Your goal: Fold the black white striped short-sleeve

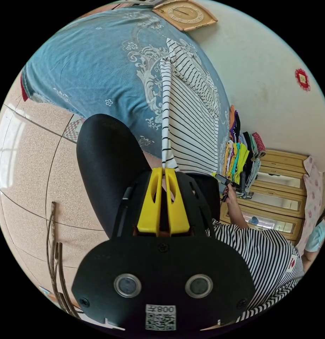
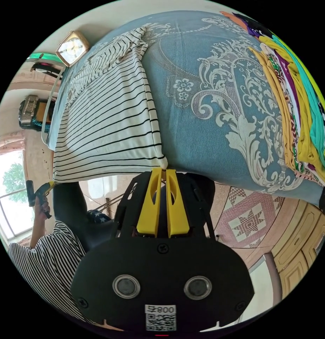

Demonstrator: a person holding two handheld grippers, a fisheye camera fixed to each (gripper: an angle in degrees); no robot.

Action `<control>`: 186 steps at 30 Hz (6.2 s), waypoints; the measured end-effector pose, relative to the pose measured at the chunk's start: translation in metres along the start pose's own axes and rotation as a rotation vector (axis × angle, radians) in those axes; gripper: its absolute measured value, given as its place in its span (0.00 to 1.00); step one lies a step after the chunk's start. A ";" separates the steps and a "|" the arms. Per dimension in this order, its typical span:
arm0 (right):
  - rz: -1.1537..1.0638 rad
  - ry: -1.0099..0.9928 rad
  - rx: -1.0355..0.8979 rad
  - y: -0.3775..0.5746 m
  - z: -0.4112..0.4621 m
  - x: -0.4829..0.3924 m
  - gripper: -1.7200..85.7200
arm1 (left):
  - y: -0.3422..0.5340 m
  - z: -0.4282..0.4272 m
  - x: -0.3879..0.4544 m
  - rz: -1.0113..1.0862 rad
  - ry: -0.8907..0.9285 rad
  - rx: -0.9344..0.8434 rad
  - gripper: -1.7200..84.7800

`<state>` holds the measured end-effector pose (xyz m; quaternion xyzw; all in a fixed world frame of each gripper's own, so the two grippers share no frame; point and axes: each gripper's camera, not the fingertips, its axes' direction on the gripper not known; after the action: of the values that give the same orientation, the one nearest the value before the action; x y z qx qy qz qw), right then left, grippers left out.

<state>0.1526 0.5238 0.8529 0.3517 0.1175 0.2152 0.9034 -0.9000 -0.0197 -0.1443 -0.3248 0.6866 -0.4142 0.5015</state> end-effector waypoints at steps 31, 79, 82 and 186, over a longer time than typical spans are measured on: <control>-0.224 -0.439 0.278 0.086 -0.100 0.032 0.03 | 0.031 -0.108 -0.073 0.193 0.277 0.155 0.03; -0.149 -0.568 0.403 -0.260 -0.030 0.039 0.03 | -0.361 0.064 -0.124 0.227 0.421 0.274 0.03; -0.143 -0.577 0.400 -0.318 -0.020 0.032 0.03 | -0.415 0.085 -0.120 0.227 0.391 0.281 0.03; -0.270 0.141 0.297 -0.622 0.079 -0.334 0.02 | -0.685 0.445 0.022 0.342 -0.424 0.239 0.02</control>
<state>0.0781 -0.0901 0.5033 0.4459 0.2570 0.0967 0.8519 -0.4587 -0.4521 0.3905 -0.2222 0.5578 -0.3245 0.7309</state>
